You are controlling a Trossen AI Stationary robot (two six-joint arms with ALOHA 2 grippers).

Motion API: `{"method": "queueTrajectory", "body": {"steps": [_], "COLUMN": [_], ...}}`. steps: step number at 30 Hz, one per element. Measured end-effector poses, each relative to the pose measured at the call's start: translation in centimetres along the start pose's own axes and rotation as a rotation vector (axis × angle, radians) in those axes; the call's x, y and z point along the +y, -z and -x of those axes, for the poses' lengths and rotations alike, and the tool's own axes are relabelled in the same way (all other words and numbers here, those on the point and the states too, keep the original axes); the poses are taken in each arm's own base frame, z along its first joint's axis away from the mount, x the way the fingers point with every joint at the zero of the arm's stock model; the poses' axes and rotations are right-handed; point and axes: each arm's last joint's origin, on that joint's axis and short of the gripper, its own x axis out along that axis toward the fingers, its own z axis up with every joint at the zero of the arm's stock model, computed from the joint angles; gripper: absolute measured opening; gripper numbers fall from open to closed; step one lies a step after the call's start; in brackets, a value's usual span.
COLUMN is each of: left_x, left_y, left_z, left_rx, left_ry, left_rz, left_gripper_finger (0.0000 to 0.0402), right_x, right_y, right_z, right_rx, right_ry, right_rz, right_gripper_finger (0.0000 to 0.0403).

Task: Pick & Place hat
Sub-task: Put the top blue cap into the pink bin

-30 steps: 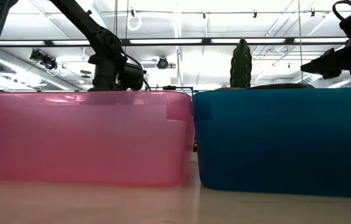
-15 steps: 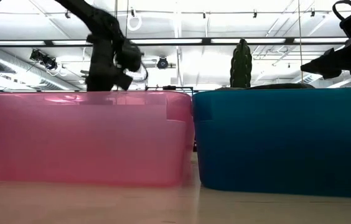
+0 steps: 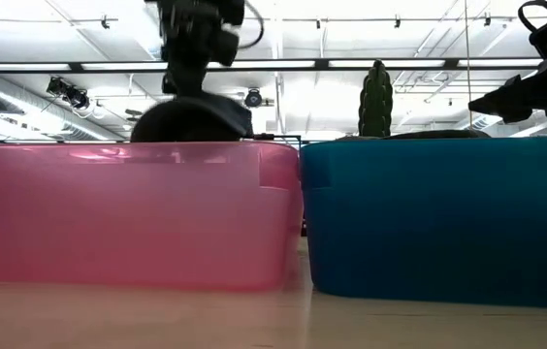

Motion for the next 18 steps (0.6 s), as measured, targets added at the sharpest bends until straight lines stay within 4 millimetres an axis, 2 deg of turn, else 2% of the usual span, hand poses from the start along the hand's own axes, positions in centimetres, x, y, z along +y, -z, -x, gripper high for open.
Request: {"method": "queueTrajectory", "body": {"steps": [7, 10, 13, 18], "left_x": [-7.1, -9.6, -11.6, -14.1], "left_y": [0.8, 1.5, 2.2, 2.5], "left_z": [-0.8, -1.4, -2.6, -5.9], "left_rx": [-0.083, -0.087, -0.062, -0.017], "left_ry": [0.112, 0.14, 0.122, 0.089], "left_rz": [-0.052, -0.061, -0.06, -0.035], "left_gripper_finger": [0.0006, 0.0007, 0.0007, 0.0007], "right_x": [0.0, 0.0, 0.0, 0.0], "right_y": [0.0, 0.0, 0.0, 0.0], "right_z": [0.0, 0.0, 0.0, 0.0], "right_rx": [0.0, 0.0, 0.0, -0.003], "right_ry": [0.0, 0.0, 0.0, 0.0], "right_rz": [0.0, 0.0, 0.0, -0.001], "right_gripper_finger": [0.0187, 0.0188, 0.0188, 0.0187]}}
